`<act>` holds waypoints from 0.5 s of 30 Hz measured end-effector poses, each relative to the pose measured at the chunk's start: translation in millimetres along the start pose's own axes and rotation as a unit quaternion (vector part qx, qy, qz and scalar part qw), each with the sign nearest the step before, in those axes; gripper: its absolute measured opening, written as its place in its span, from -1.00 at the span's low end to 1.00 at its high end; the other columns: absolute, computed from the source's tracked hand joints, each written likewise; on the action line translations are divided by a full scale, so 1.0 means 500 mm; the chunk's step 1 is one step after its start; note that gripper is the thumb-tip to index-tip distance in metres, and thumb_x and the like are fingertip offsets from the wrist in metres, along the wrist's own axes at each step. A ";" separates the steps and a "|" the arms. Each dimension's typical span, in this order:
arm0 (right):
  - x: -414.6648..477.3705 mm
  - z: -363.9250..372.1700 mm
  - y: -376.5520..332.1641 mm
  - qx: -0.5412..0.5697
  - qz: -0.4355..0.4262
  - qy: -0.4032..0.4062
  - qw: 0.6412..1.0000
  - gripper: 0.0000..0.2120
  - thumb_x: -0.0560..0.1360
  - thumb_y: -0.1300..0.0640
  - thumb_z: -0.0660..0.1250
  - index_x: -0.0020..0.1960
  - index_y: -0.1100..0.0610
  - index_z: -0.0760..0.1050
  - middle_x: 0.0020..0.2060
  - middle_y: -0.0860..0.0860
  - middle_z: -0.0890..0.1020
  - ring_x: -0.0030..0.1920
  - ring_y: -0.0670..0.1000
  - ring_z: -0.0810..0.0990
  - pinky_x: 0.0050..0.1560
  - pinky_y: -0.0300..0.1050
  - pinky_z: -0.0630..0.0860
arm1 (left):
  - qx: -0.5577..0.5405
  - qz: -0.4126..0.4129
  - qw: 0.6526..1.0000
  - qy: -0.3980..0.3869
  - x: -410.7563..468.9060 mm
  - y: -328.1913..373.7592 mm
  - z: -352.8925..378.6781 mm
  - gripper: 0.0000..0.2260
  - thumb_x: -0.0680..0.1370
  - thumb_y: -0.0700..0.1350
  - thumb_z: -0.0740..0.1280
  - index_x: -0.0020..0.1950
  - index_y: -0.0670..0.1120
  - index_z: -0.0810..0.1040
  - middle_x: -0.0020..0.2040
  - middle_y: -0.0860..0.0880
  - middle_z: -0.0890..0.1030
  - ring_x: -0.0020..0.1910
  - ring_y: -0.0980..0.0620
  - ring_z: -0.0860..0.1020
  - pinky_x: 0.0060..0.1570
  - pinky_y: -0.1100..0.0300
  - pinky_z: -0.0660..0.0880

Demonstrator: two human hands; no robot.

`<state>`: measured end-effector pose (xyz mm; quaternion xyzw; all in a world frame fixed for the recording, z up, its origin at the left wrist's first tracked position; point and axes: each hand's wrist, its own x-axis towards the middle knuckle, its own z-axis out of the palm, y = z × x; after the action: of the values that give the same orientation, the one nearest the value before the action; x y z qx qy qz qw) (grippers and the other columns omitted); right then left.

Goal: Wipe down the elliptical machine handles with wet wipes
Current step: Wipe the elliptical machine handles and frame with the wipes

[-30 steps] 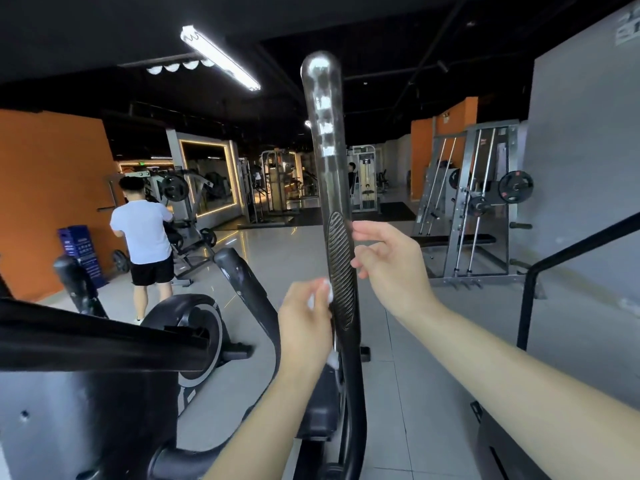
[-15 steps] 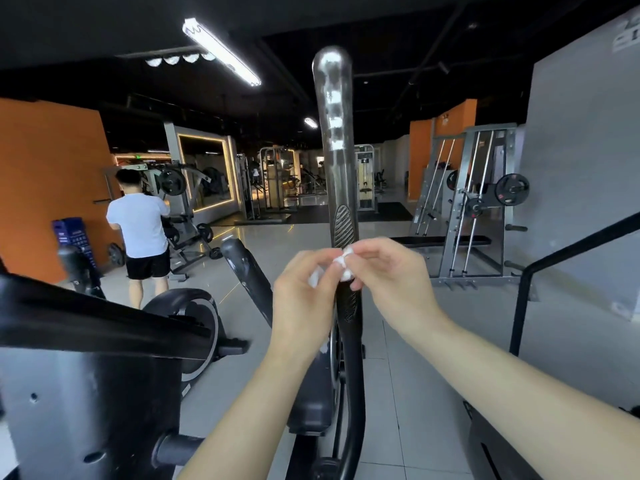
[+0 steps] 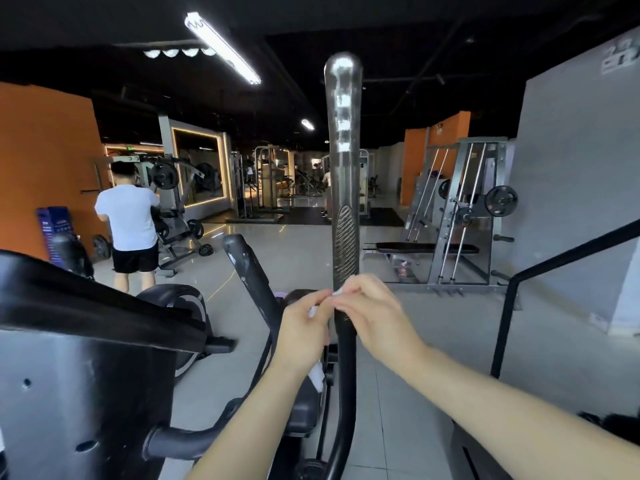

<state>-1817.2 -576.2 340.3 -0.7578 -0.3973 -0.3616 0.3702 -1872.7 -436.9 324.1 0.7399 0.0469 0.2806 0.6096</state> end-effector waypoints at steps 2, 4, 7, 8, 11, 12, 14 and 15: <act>-0.043 0.004 0.007 -0.029 0.009 -0.044 0.999 -0.80 0.60 0.24 0.35 -0.12 0.36 0.51 -0.15 0.05 0.45 -0.12 -0.06 0.43 -0.01 -0.26 0.39 | 0.006 -0.012 1.000 -0.002 -0.004 -0.014 -0.001 -0.78 0.68 -0.07 0.31 0.26 -0.07 0.64 -0.54 0.07 0.45 -0.53 0.13 0.40 -0.45 0.30 0.38; -0.033 -0.006 0.000 0.004 -0.022 -0.068 0.997 -0.75 0.63 0.11 0.33 -0.04 0.30 0.62 -0.14 -0.03 0.49 -0.12 -0.18 0.43 -0.06 -0.37 0.39 | -0.004 -0.018 1.000 -0.004 -0.008 -0.019 -0.001 -0.79 0.68 -0.07 0.32 0.27 -0.05 0.65 -0.53 0.08 0.44 -0.53 0.12 0.39 -0.44 0.26 0.38; 0.047 -0.033 -0.028 0.075 -0.012 0.004 0.997 -0.92 0.59 0.30 0.39 0.00 0.29 0.66 -0.12 0.04 0.50 -0.06 -0.08 0.50 0.00 -0.27 0.42 | -0.016 -0.027 1.000 -0.001 -0.010 -0.020 0.001 -0.80 0.67 -0.07 0.33 0.26 -0.01 0.66 -0.54 0.11 0.42 -0.55 0.11 0.37 -0.48 0.25 0.37; 0.073 -0.042 -0.040 0.068 -0.033 0.037 0.996 -0.91 0.59 0.32 0.39 0.04 0.27 0.67 -0.09 0.04 0.50 -0.03 -0.02 0.52 0.02 -0.23 0.45 | -0.019 -0.032 0.999 0.002 -0.010 -0.022 0.002 -0.80 0.66 -0.07 0.33 0.26 0.01 0.65 -0.54 0.10 0.43 -0.55 0.10 0.38 -0.49 0.24 0.37; 0.093 -0.047 -0.037 0.049 -0.032 0.055 0.997 -0.89 0.63 0.25 0.37 0.12 0.17 0.64 -0.02 -0.01 0.50 0.02 0.01 0.54 0.03 -0.15 0.49 | -0.026 -0.039 0.999 0.002 -0.013 -0.027 0.003 -0.80 0.66 -0.08 0.34 0.26 0.04 0.65 -0.52 0.10 0.44 -0.55 0.09 0.38 -0.49 0.22 0.37; 0.078 -0.040 -0.027 0.040 -0.029 0.041 0.998 -0.90 0.64 0.22 0.36 0.13 0.14 0.61 -0.01 -0.05 0.51 0.02 -0.04 0.54 0.03 -0.15 0.49 | -0.028 -0.038 0.999 0.000 -0.016 -0.029 0.002 -0.80 0.66 -0.08 0.34 0.26 0.03 0.66 -0.52 0.10 0.44 -0.55 0.10 0.38 -0.49 0.22 0.37; 0.022 -0.018 -0.007 0.032 -0.015 0.015 0.999 -0.92 0.64 0.20 0.36 0.13 0.11 0.58 -0.04 -0.22 0.47 -0.01 -0.23 0.51 0.02 -0.29 0.45 | -0.028 -0.036 0.999 -0.003 -0.021 -0.034 0.000 -0.78 0.65 -0.09 0.36 0.28 0.00 0.65 -0.51 0.10 0.46 -0.53 0.10 0.41 -0.47 0.21 0.41; -0.012 -0.005 0.003 0.038 -0.007 0.008 0.999 -0.94 0.64 0.21 0.36 0.11 0.12 0.56 -0.07 -0.27 0.44 -0.05 -0.29 0.48 -0.01 -0.40 0.40 | -0.027 -0.037 0.999 -0.005 -0.024 -0.037 -0.001 -0.78 0.65 -0.08 0.37 0.29 0.00 0.64 -0.51 0.09 0.47 -0.52 0.09 0.42 -0.45 0.22 0.44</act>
<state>-1819.1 -580.6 336.1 -0.7373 -0.4136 -0.3548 0.3992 -1878.1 -436.8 302.8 0.7224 0.0635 0.2557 0.6393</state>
